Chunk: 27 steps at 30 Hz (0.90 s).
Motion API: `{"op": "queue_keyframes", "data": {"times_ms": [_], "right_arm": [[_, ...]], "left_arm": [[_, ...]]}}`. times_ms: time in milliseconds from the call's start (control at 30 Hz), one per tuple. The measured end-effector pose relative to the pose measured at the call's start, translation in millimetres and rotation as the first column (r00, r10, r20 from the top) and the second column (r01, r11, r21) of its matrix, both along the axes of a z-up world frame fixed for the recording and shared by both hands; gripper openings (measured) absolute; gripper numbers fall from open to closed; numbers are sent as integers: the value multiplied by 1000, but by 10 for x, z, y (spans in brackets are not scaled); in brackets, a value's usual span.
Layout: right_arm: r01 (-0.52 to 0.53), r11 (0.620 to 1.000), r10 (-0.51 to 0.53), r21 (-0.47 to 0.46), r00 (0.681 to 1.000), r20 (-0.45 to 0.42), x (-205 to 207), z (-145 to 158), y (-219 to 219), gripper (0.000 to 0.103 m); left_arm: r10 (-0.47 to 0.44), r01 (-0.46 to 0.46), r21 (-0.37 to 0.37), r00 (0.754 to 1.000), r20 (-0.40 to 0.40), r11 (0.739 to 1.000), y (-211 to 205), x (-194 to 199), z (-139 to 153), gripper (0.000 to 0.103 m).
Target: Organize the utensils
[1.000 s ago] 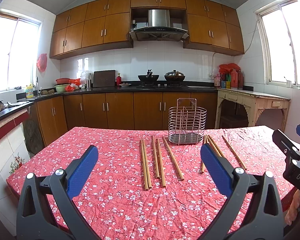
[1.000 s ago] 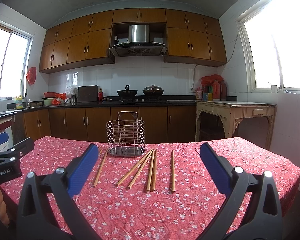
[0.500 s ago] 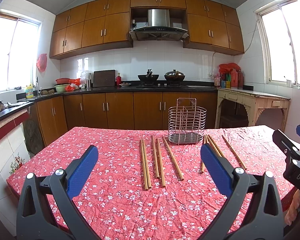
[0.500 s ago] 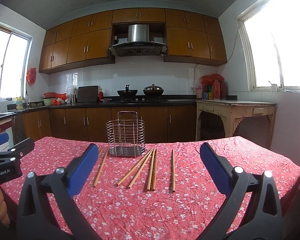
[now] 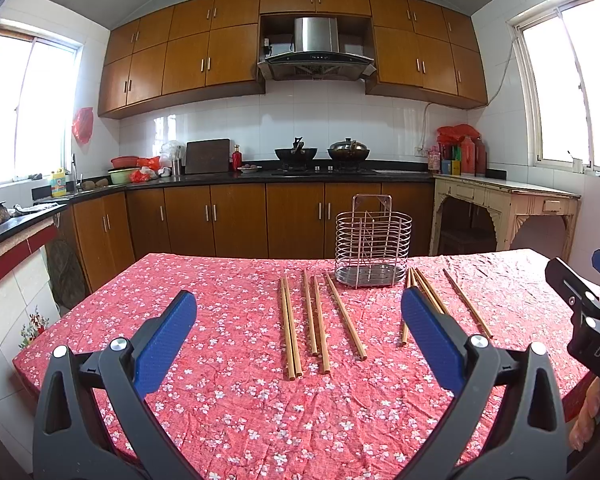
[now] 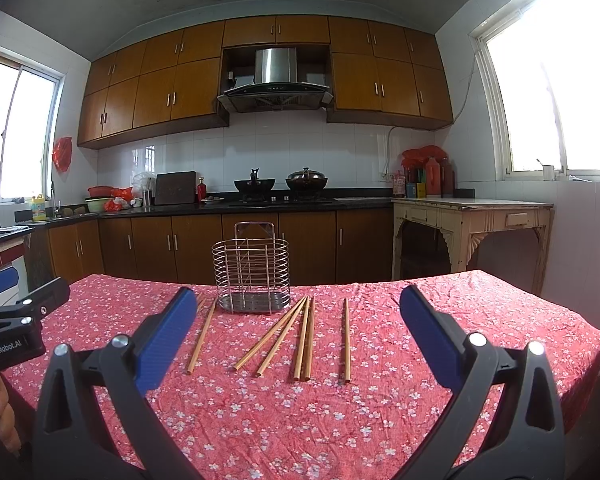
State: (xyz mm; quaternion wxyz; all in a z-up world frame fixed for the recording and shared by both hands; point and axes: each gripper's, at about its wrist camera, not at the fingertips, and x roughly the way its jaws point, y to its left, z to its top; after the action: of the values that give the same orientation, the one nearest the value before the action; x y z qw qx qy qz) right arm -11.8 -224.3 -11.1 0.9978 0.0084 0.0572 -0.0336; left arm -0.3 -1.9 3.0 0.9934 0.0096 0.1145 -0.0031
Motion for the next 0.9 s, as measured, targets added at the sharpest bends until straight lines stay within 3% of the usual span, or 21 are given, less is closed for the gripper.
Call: {"op": "queue_keyframes", "data": {"times_ms": [900], "right_arm": [[-5,1000,5,20,1000,-5,57,-32,60,99]], "left_arm": [[5,-5,2,1000,-3,1000,-7,-19,-29,101]]}}
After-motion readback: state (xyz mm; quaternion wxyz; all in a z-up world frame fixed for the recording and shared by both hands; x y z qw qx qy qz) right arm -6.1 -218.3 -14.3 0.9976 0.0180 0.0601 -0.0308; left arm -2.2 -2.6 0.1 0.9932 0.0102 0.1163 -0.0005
